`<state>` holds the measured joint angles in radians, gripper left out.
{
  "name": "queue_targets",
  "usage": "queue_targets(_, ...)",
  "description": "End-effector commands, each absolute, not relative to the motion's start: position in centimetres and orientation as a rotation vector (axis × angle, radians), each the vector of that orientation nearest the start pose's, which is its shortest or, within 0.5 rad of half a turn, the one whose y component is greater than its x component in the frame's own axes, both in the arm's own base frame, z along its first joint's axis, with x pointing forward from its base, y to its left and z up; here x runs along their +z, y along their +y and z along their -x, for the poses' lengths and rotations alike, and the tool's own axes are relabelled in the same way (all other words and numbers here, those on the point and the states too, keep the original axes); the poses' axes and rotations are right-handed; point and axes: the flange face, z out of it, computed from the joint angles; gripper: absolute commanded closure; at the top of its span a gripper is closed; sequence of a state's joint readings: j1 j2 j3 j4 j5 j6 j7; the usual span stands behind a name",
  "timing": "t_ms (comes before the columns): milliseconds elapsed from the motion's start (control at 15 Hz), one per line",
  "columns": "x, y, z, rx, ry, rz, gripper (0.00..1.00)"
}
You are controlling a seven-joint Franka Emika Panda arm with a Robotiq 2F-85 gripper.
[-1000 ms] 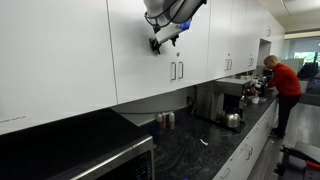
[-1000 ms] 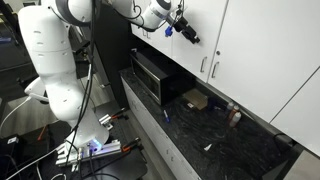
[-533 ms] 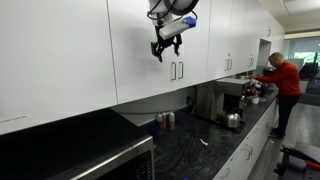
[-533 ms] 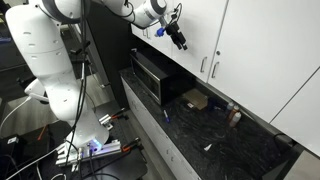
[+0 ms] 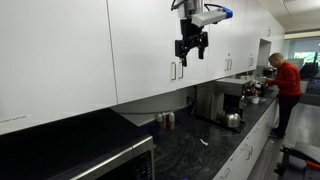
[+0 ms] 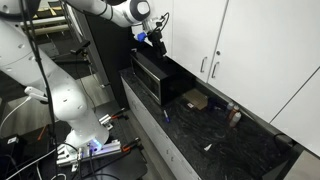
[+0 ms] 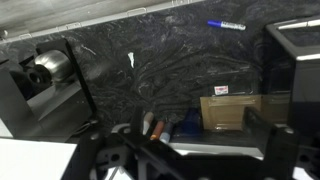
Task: Close the kitchen cabinet
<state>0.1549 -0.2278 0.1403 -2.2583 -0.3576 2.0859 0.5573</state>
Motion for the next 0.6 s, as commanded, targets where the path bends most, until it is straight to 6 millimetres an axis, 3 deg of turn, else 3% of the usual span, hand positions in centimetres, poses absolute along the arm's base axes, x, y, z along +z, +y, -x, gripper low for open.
queue_targets(0, 46.8, 9.1, -42.4, -0.204, 0.071, 3.349, 0.00)
queue_targets(267, 48.4, 4.6, -39.8, -0.084, 0.039, 3.255, 0.00)
queue_targets(533, 50.6, -0.1, -38.5, 0.007, 0.054, 3.193, 0.00)
